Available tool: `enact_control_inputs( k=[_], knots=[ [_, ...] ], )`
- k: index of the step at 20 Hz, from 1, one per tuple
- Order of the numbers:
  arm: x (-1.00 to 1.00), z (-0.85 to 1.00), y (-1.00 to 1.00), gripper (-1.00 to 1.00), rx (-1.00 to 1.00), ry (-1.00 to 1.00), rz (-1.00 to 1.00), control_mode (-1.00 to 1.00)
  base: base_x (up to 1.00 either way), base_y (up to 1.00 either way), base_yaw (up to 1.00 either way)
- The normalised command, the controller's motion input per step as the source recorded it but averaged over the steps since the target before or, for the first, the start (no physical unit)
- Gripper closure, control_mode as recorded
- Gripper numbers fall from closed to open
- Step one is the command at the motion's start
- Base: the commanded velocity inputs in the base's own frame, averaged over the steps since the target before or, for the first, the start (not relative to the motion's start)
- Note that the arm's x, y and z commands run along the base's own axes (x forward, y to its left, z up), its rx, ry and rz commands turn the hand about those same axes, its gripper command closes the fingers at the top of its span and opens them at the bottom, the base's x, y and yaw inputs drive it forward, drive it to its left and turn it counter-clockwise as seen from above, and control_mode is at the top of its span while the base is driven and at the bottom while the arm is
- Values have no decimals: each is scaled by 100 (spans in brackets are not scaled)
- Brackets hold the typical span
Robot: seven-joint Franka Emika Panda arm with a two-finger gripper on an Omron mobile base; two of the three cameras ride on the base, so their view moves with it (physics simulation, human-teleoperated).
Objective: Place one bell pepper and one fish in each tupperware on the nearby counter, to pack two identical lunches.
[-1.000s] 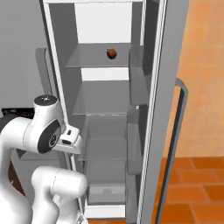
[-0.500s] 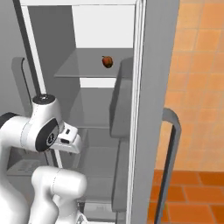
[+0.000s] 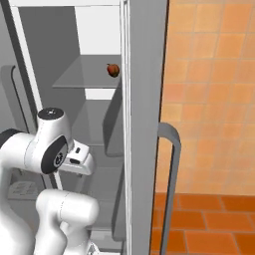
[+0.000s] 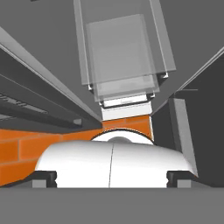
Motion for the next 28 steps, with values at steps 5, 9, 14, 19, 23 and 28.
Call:
enact_control_inputs(
  k=[5, 9, 14, 19, 23, 28],
  knots=[
    [0, 0, 0, -100, 0, 0, 0, 100, 0, -6, -1],
    [0, 0, 0, -100, 0, 0, 0, 100, 0, 0, 0],
    [0, 80, 9, -100, -24, -51, 8, -100, 0, 0, 0],
    [0, 71, 3, -100, -27, -63, 6, -100, 0, 0, 0],
    [14, 100, 0, -100, -11, -51, 4, -100, 0, 0, 0],
    [47, 100, 0, -100, -1, -29, 2, -100, 0, 0, 0]
  ],
)
